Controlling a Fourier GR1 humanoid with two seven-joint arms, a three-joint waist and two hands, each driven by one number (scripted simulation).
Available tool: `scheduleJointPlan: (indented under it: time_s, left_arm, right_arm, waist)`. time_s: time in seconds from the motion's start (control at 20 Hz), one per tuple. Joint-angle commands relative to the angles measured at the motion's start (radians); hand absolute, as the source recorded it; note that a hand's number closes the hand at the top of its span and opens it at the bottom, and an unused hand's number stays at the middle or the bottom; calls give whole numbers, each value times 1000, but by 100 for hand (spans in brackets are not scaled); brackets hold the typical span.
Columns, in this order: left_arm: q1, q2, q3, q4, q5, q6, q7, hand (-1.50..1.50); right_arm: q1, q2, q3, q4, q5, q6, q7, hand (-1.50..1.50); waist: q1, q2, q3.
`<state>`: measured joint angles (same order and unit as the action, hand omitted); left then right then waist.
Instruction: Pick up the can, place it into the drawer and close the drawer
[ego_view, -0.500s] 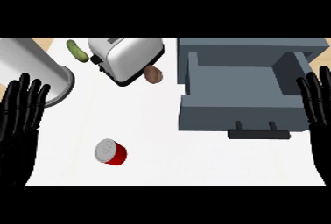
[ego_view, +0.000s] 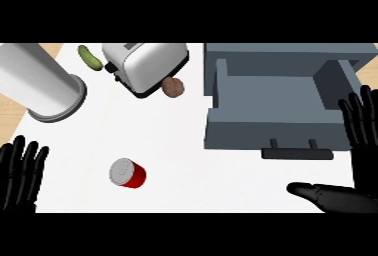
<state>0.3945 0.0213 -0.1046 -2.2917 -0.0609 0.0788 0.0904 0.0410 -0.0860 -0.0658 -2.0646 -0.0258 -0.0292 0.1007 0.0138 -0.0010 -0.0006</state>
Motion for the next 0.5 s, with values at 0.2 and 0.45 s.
scheduleJointPlan:
  time_s: [0.2, 0.45]
  left_arm:
    - [170, -21, -69, -141, -49, 85, 173, -150]
    - [118, -21, -61, -137, -24, 81, 189, -150]
  right_arm:
    - [22, 8, -22, 32, 6, -29, 92, -150]
    - [-16, 1, -52, 88, 0, -20, 61, -150]
  waist:
    - [-7, 0, 1]
    - [-9, 0, 1]
